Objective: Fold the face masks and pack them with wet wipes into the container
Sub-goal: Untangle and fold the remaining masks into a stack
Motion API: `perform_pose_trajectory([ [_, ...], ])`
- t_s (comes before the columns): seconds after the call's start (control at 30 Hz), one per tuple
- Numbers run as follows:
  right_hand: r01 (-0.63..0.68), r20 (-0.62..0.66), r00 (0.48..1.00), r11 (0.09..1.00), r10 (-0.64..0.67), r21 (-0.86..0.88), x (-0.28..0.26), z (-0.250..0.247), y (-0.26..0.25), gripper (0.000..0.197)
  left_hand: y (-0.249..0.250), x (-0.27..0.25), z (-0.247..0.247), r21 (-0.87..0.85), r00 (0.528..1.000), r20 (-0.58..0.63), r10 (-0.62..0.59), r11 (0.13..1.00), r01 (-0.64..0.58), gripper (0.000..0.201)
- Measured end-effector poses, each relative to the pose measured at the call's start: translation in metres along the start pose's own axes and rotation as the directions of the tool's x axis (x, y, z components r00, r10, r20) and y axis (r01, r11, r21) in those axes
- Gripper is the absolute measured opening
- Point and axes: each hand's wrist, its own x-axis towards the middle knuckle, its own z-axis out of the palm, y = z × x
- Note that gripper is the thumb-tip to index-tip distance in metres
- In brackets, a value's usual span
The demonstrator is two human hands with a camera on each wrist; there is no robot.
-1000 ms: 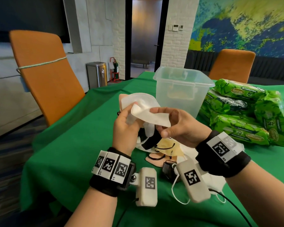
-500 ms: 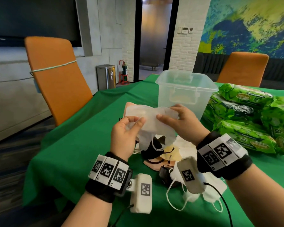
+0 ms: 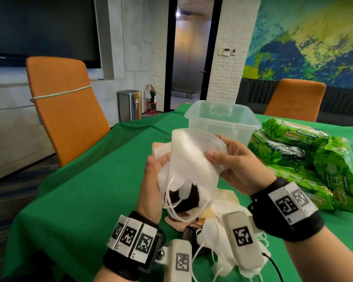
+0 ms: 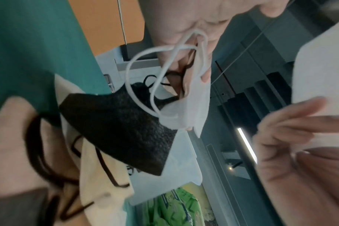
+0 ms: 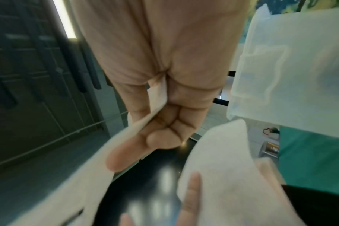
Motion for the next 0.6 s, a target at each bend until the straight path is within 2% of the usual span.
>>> perform_pose_trajectory([
  [0.07,-0.004,-0.092,0.996,0.987,-0.011,-0.158,0.004,0.000,0.010,0.032,-0.003,-0.003,0.010,-0.105,0.999,0.051,-0.005,0.994,0.011,0.097],
  [0.1,-0.007,-0.156,0.987,0.959,-0.039,-0.284,0.006,0.000,0.015,0.023,-0.005,-0.004,0.013,-0.083,1.000,0.024,0.001,0.997,0.001,0.094],
  [0.13,-0.011,-0.205,0.976,0.916,-0.078,-0.401,0.007,0.000,0.019,0.016,-0.008,-0.005,0.017,-0.006,1.000,-0.017,0.018,1.000,-0.018,0.081],
  [0.23,0.016,-0.226,0.958,0.817,-0.178,-0.576,0.007,-0.003,0.026,0.008,-0.015,-0.001,0.017,0.342,0.977,-0.164,0.139,0.937,-0.076,0.013],
  [0.3,0.035,-0.218,0.949,0.767,-0.226,-0.641,0.004,-0.002,0.027,0.012,-0.019,0.000,0.014,0.459,0.965,-0.188,0.182,0.885,-0.077,0.018],
  [0.47,0.062,-0.154,0.935,0.573,-0.321,-0.817,0.000,-0.001,0.020,0.023,-0.015,-0.006,0.014,0.472,0.980,-0.137,0.146,0.879,-0.065,0.027],
  [0.6,0.105,-0.113,0.898,0.455,-0.425,-0.884,-0.001,0.003,0.017,0.025,-0.012,-0.011,0.017,0.466,0.993,-0.080,0.086,0.884,-0.039,0.036],
])
